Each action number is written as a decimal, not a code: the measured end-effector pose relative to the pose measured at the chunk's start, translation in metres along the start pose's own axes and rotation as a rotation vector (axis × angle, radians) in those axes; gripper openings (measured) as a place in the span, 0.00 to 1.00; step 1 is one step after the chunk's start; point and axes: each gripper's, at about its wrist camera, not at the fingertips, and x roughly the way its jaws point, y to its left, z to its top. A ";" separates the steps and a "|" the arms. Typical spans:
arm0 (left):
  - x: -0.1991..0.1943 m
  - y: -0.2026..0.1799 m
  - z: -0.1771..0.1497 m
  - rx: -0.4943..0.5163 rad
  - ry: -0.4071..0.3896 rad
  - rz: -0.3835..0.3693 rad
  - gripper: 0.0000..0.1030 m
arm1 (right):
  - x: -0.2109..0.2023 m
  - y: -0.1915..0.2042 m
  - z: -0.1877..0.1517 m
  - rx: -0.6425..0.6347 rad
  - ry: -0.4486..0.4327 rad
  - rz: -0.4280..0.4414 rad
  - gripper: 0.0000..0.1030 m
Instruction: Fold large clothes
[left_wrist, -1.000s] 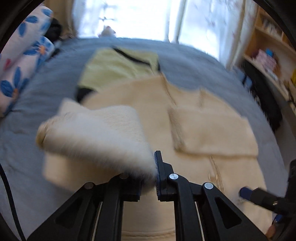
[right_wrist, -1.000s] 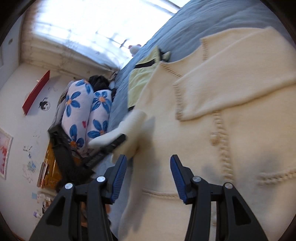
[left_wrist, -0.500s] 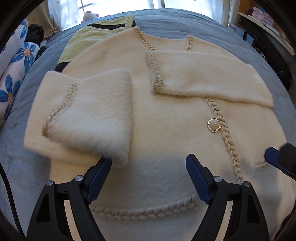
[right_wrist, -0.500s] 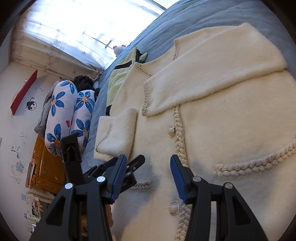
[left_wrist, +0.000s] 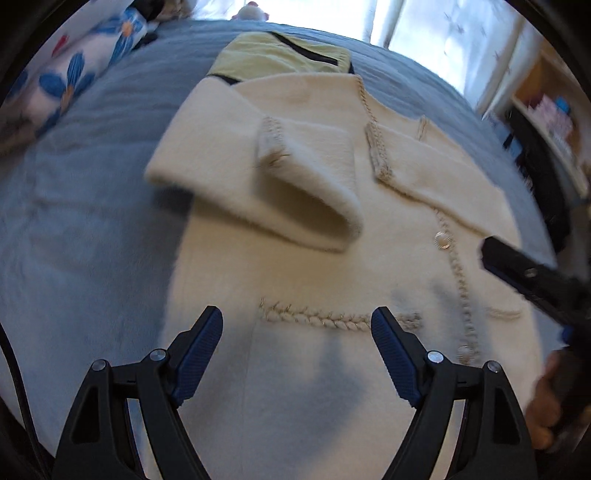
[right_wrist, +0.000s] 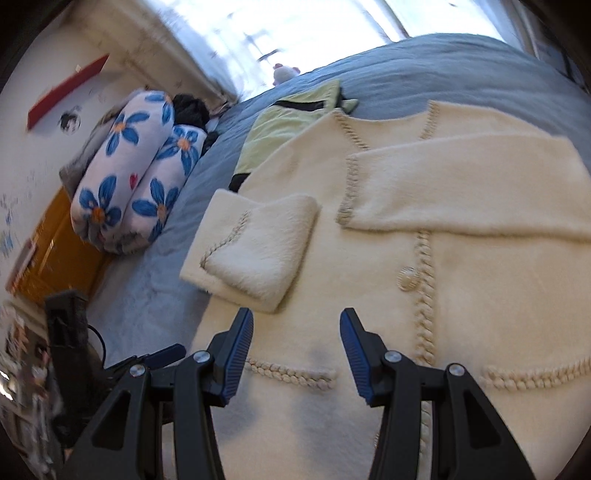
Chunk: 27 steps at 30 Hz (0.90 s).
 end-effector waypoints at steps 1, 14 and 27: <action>-0.005 0.011 0.000 -0.043 0.001 -0.064 0.79 | 0.007 0.010 0.002 -0.038 0.008 -0.012 0.48; -0.034 0.081 -0.003 -0.263 -0.071 -0.309 0.78 | 0.117 0.098 0.019 -0.397 0.129 -0.216 0.48; -0.025 0.057 -0.004 -0.167 -0.058 -0.217 0.78 | 0.006 0.048 0.120 -0.206 -0.228 -0.176 0.06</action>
